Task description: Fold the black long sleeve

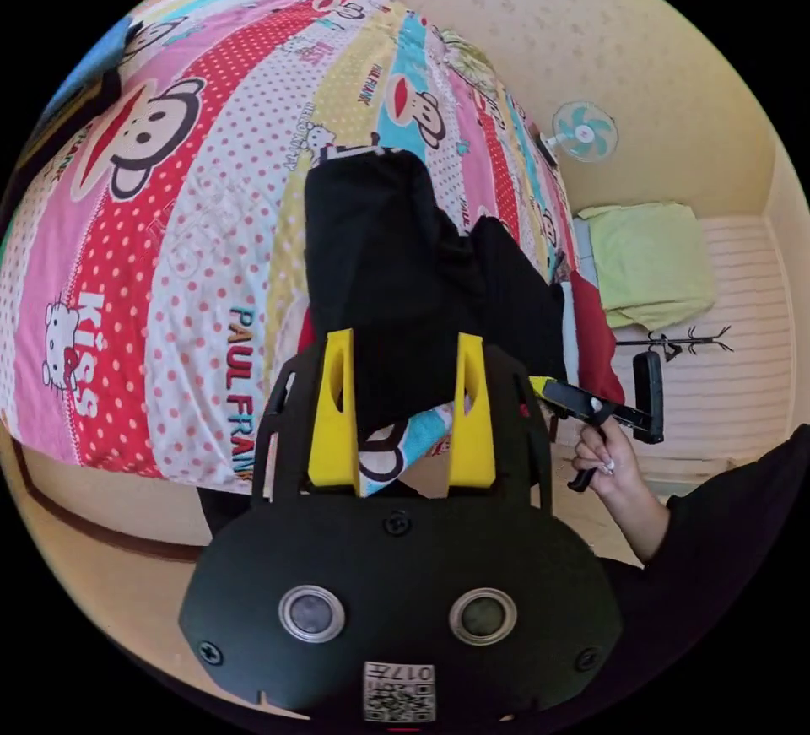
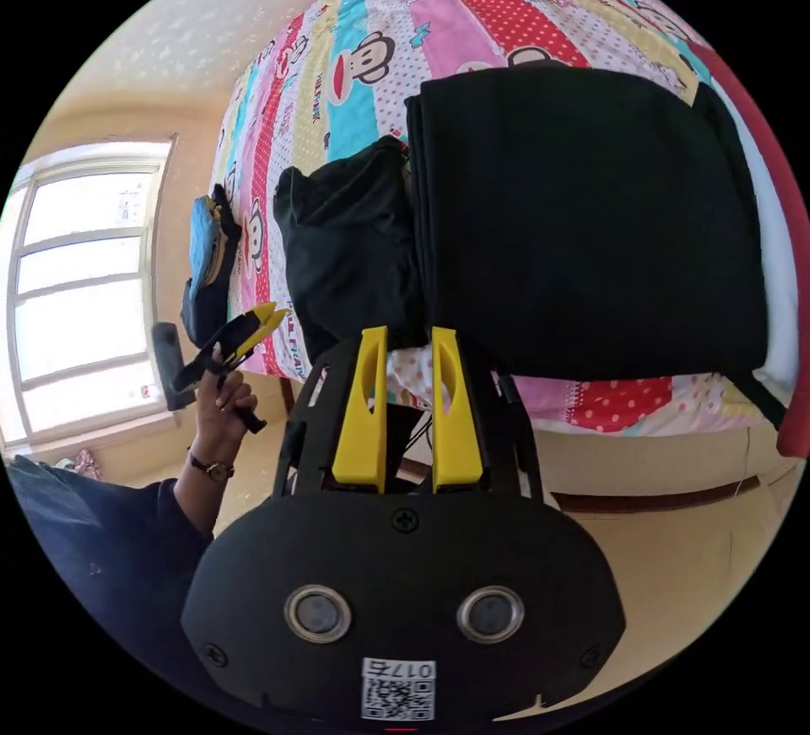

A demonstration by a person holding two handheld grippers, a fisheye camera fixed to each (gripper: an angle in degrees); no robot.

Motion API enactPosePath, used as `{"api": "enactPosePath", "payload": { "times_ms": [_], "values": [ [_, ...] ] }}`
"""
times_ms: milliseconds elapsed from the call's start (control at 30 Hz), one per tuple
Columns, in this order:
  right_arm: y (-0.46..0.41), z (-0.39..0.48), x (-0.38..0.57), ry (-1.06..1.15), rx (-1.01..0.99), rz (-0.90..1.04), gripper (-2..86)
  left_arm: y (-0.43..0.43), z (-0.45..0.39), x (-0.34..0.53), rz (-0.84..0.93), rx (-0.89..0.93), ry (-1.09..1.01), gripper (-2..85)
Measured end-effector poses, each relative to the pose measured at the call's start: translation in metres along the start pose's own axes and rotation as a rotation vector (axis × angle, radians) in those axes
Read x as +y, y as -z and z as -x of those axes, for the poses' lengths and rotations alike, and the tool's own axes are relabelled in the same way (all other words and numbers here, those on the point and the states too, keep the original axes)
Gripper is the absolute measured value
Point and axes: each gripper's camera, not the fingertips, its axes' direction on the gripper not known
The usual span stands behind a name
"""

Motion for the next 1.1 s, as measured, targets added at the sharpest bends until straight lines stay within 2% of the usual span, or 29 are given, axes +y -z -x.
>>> {"api": "enactPosePath", "payload": {
  "times_ms": [33, 133, 233, 267, 333, 467, 567, 733, 933, 1000, 1100],
  "values": [
    [-0.001, -0.008, 0.000, -0.038, -0.060, 0.025, 9.3, -0.007, 0.009, 0.002, 0.025, 0.002, 0.019, 18.1],
    [-0.011, -0.030, -0.002, -0.169, -0.272, 0.083, 11.7, -0.058, 0.031, 0.011, 0.193, 0.169, 0.075, 17.7],
    [-0.031, -0.050, -0.004, -0.344, -0.468, 0.151, 14.6, -0.069, 0.033, 0.021, 0.192, 0.190, 0.148, 8.2],
    [-0.041, -0.058, -0.005, -0.427, -0.553, 0.163, 15.8, -0.068, 0.033, 0.024, 0.196, 0.263, 0.178, 4.6],
    [-0.054, -0.067, -0.006, -0.556, -0.703, 0.156, 17.1, -0.052, 0.023, 0.031, 0.145, 0.364, 0.191, 4.1],
    [-0.082, -0.070, -0.018, -0.767, -0.986, 0.096, 17.9, 0.006, -0.040, 0.037, 0.121, 0.388, 0.060, 3.9],
    [-0.077, -0.060, -0.025, -0.840, -1.147, 0.042, 12.3, 0.047, -0.085, 0.041, 0.112, 0.376, -0.009, 3.8],
    [0.012, 0.008, -0.060, -0.596, -1.132, 0.043, 6.7, 0.111, -0.152, 0.035, 0.053, 0.337, -0.138, 3.7],
    [0.126, 0.073, -0.098, -0.281, -1.270, -0.083, 5.5, 0.162, -0.266, 0.010, -0.022, 0.515, -0.337, 3.9],
    [0.159, 0.085, -0.099, -0.193, -1.251, -0.137, 5.5, 0.170, -0.324, 0.009, -0.014, 0.539, -0.454, 3.9],
    [0.198, 0.095, -0.091, -0.087, -1.096, -0.239, 5.6, 0.155, -0.384, 0.012, 0.020, 0.504, -0.560, 4.0]
  ]
}}
